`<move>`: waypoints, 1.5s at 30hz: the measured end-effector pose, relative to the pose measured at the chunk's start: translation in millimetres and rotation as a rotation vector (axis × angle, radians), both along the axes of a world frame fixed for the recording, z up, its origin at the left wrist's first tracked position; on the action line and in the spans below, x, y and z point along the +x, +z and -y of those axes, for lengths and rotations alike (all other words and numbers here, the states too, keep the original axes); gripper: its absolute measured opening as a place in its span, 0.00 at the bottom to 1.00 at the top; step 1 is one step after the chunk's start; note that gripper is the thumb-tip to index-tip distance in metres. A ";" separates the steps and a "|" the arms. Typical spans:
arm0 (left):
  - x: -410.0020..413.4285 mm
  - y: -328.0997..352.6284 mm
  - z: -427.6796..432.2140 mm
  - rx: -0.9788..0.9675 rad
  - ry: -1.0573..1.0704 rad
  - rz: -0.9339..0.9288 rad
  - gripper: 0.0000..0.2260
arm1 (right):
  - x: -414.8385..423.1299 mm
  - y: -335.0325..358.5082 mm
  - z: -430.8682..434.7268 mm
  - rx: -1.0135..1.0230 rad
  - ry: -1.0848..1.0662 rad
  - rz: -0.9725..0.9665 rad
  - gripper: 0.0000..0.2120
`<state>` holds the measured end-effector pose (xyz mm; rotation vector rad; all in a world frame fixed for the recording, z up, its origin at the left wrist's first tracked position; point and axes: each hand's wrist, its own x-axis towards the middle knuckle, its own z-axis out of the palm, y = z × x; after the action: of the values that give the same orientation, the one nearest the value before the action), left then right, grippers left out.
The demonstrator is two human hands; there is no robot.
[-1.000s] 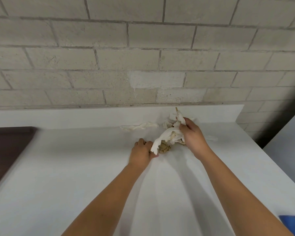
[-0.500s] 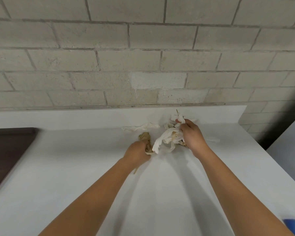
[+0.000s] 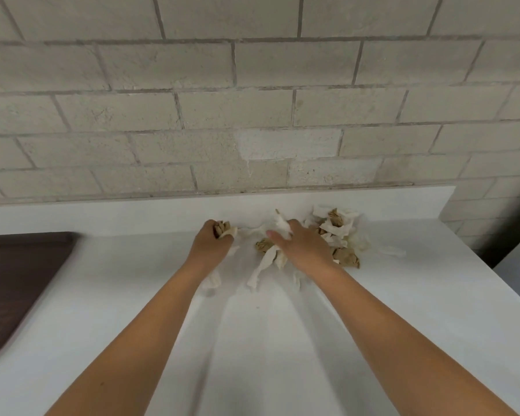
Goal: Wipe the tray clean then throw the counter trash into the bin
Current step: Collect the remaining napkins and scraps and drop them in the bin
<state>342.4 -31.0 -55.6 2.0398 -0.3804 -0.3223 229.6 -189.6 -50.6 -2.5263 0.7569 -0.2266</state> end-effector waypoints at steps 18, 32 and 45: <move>36.9 -11.5 40.8 0.291 -0.064 0.268 0.16 | 7.8 -39.9 13.5 0.082 -0.066 0.087 0.15; 14.9 -55.0 91.8 0.562 -0.201 0.456 0.16 | -45.3 17.2 27.1 0.437 -0.147 0.520 0.11; -132.8 10.5 7.5 -0.454 0.002 -0.143 0.09 | -184.4 55.9 -12.0 0.824 -0.136 0.685 0.09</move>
<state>209.6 -38.5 -45.1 1.5634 -0.3281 -0.3433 45.2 -177.6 5.3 -1.4783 0.5672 -0.6343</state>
